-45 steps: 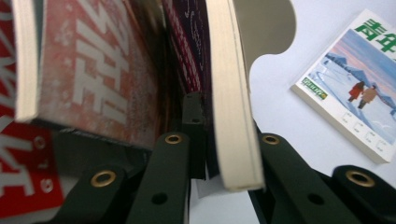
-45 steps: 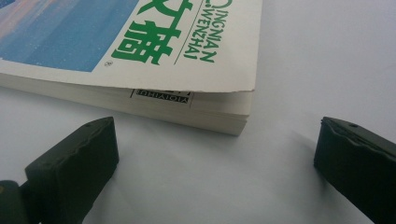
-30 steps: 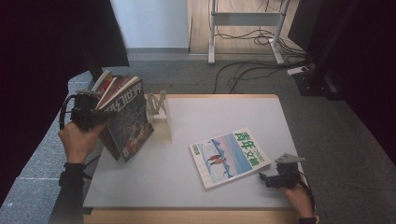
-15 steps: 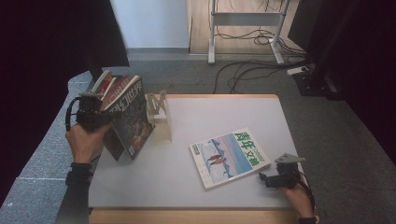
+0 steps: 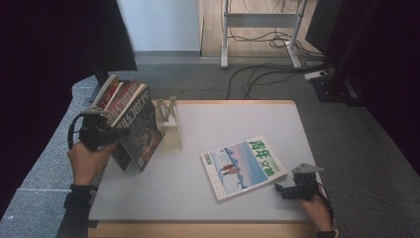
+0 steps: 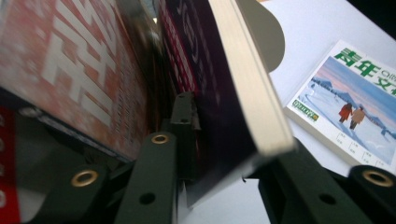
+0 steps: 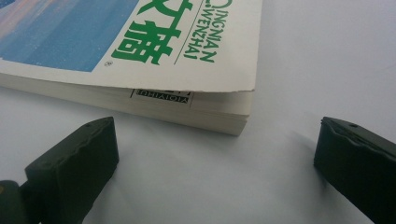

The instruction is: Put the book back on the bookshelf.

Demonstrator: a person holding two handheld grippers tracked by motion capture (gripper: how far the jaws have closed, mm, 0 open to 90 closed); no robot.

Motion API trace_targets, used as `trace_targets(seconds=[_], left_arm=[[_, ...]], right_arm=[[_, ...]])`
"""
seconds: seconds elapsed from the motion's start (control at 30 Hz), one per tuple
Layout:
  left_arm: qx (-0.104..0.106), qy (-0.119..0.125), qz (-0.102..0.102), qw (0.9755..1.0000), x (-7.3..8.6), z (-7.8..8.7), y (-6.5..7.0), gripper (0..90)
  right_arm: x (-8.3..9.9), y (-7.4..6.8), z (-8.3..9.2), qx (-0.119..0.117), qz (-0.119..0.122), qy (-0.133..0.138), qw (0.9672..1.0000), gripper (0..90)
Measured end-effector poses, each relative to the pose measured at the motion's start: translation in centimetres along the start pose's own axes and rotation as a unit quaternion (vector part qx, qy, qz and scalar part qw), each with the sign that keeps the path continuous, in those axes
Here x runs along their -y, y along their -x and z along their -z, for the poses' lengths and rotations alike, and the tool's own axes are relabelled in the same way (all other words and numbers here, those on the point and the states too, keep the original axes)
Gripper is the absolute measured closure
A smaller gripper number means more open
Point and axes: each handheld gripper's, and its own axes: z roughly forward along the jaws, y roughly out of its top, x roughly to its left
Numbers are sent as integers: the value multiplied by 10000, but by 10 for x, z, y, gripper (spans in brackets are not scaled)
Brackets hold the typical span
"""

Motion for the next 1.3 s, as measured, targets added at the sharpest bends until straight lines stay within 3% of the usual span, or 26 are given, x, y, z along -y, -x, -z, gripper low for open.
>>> trace_targets(seconds=[0.37,0.77,0.87,1.3], left_arm=[[-28,183,98,9998,38,-7,-5,660],[-136,-82,-11,9999,74,-28,-2,734],[-204,-78,-11,9998,75,-33,-1,799],[-331,-81,-63,9994,61,-48,3,804]], right_arm=[[0,0,0,5,12,-5,10000,0],[0,-1,0,14,3,-15,10000,0],[0,-1,0,14,3,-16,10000,0],[0,0,0,9,-3,-16,10000,0]])
